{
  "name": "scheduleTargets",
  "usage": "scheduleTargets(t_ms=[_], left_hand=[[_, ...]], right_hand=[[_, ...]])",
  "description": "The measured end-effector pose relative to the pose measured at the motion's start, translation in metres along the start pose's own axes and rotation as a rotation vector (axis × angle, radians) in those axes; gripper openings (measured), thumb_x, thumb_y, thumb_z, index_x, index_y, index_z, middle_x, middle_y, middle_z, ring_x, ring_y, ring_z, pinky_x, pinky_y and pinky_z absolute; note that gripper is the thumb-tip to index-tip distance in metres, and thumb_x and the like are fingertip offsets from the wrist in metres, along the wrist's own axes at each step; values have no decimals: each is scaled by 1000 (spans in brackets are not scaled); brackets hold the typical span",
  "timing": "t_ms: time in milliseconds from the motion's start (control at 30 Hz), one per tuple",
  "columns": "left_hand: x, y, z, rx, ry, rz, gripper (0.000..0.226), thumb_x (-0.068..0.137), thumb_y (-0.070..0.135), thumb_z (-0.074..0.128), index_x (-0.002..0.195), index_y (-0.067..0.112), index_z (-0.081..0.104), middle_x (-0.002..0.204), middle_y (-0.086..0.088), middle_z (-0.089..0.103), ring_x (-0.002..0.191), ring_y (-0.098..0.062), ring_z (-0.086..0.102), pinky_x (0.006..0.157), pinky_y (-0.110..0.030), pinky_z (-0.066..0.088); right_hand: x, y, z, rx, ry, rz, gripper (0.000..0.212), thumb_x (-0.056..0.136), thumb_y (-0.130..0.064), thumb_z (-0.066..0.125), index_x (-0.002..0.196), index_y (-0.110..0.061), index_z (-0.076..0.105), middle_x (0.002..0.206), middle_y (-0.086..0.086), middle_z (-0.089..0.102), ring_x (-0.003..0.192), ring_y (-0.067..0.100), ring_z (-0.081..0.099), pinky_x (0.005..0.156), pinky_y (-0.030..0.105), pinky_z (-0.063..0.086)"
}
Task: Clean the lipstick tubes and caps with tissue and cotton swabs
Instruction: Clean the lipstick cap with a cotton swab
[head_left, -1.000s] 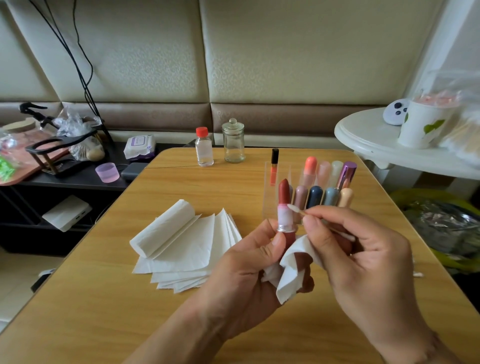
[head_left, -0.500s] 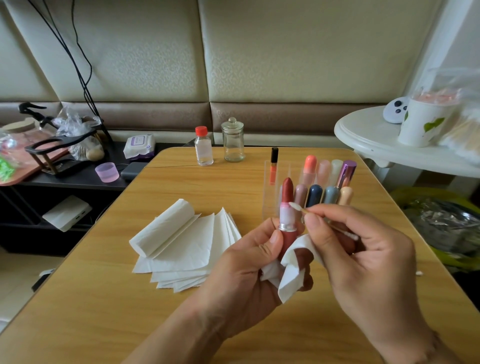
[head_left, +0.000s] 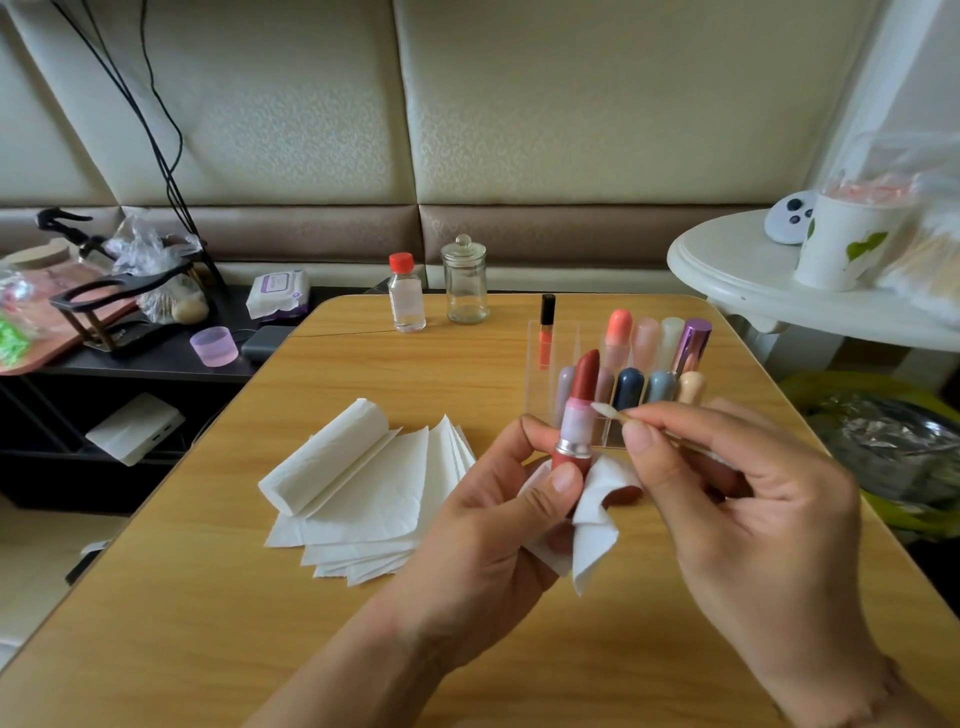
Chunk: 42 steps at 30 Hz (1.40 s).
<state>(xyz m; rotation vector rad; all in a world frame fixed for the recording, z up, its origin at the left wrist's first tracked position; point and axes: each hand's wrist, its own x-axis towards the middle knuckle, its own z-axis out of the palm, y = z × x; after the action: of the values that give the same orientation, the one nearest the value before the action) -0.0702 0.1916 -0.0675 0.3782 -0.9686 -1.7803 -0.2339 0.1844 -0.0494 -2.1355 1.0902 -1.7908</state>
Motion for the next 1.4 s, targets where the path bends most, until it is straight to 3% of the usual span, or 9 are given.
scheduleTargets(t_ms=[167,367,533,833,1067,1267,1400], left_hand=[[1,1,3,-24,-47,14,18,95,12,59,103,7,44,85,-2,67,75,-12,65,70,-23,48],[1,2,4,-2,27,58,21,84,10,71,95,12,54,86,-5,64,71,-13,63,63,-22,50],[2,4,5,50,49,112,22,78,12,78,90,17,59,89,-6,64,78,-14,64,67,-22,51],[1,4,6,167,116,140,20,76,9,74,85,22,61,85,-4,58,73,-13,54,64,-22,43],[3,2,6,289,174,281,22,74,10,73,86,21,58,90,-3,63,82,-17,56,73,-26,48],[3,0,6,343,180,318,22,75,11,73,88,17,57,84,-3,61,78,-14,56,70,-23,47],[2,-1,5,533,220,393,20,77,18,74,87,22,57,81,0,62,76,-13,55,71,-25,44]], right_hand=[[0,-1,0,7,-4,-12,10,92,-20,68,100,-25,71,71,2,62,57,19,56,51,33,44],[0,-1,0,26,10,-3,8,92,-23,67,98,-27,71,72,1,63,55,18,54,50,30,43],[1,-3,-1,29,15,-5,12,91,-17,69,96,-28,70,69,-2,61,53,17,51,47,22,39],[1,-5,-1,50,25,-8,8,91,-24,66,97,-29,69,73,0,66,57,18,56,48,28,44],[1,-5,-1,56,27,7,7,91,-24,66,97,-25,70,75,-1,68,56,17,59,47,32,45],[1,-7,0,69,36,12,8,91,-26,66,97,-30,69,76,3,70,59,18,62,50,35,48],[1,-11,2,77,53,28,10,90,-26,66,97,-32,67,83,-7,73,68,8,68,56,19,53]])
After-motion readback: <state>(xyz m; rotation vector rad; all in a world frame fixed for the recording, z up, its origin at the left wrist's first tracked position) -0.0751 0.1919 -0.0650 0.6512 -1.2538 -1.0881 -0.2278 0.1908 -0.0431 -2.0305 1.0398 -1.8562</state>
